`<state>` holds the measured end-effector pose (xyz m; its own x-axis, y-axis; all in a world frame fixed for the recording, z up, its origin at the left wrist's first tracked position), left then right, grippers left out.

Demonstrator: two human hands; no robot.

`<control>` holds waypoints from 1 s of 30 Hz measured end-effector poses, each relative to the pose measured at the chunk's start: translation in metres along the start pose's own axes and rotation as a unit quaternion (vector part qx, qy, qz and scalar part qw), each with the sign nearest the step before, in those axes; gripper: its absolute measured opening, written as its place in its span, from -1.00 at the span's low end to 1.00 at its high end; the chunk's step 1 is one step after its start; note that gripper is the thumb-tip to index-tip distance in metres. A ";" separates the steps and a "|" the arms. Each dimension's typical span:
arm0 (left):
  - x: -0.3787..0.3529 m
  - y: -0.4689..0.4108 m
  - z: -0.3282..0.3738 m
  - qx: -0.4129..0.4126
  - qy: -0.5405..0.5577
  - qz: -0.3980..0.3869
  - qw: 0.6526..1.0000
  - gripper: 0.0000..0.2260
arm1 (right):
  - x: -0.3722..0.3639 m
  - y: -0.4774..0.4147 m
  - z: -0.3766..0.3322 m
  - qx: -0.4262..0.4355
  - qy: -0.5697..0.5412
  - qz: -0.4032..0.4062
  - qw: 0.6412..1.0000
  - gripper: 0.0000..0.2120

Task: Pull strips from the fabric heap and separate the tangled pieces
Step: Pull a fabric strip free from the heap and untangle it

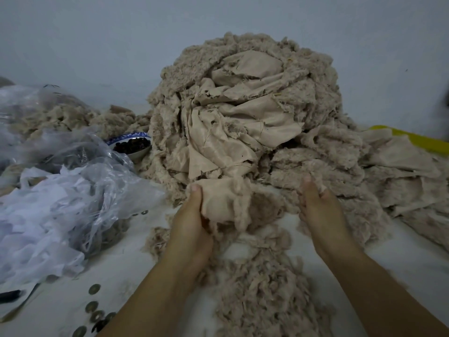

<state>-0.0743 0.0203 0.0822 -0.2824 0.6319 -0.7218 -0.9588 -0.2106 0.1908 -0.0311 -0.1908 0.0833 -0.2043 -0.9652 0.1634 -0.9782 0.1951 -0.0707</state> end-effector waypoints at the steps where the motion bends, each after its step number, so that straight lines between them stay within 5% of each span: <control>1: 0.001 -0.001 0.002 0.018 0.032 -0.007 0.999 -0.63 | 0.001 0.000 0.001 0.013 0.038 -0.005 0.999 -0.61; 4: 0.000 -0.003 0.006 0.041 0.119 -0.038 0.991 -0.61 | -0.011 0.009 -0.001 0.055 0.153 -0.082 0.983 -0.87; 6: -0.003 -0.003 0.005 0.056 0.144 -0.065 0.986 -0.57 | -0.023 0.016 0.002 0.079 0.158 -0.152 0.972 -0.48; 8: -0.006 0.000 0.003 0.073 0.152 -0.094 0.981 -0.54 | -0.034 0.025 -0.002 0.122 0.151 -0.199 0.961 -0.30; 12: -0.007 0.006 0.003 0.110 0.167 -0.148 0.968 -0.58 | -0.046 0.034 -0.008 0.149 0.144 -0.229 0.951 -0.79; 14: -0.006 0.003 0.007 0.096 0.191 -0.145 0.966 -0.60 | -0.043 0.033 -0.005 0.123 0.143 -0.229 0.955 -0.74; 19: 0.000 -0.010 0.013 0.058 0.211 -0.084 0.972 -0.53 | -0.033 0.024 -0.009 0.022 -0.049 -0.216 0.975 -0.68; 22: -0.004 -0.005 0.003 0.100 0.097 -0.103 0.985 -0.38 | -0.032 0.022 -0.009 -0.002 -0.132 -0.226 0.965 -0.64; 26: -0.005 -0.003 -0.016 0.088 -0.069 -0.086 0.990 -0.78 | -0.035 0.029 -0.010 -0.005 -0.119 -0.240 0.963 -0.74; 30: -0.005 -0.008 -0.013 0.051 -0.038 -0.046 0.997 -0.88 | -0.031 0.027 -0.013 -0.035 -0.172 -0.231 0.957 -0.69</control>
<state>-0.0648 0.0091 0.0757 -0.1900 0.7004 -0.6879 -0.9780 -0.0737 0.1952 -0.0513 -0.1535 0.0887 0.2626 -0.9494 -0.1724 -0.9639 -0.2663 -0.0016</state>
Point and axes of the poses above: each hand's wrist, its own y-axis away from the middle knuckle, its own x-axis out of the back of the hand, z = x × y, the point moved 3 cm from there along -y, towards the middle knuckle, and after that the axes turned 10 degrees about y, right-handed, at the moved point
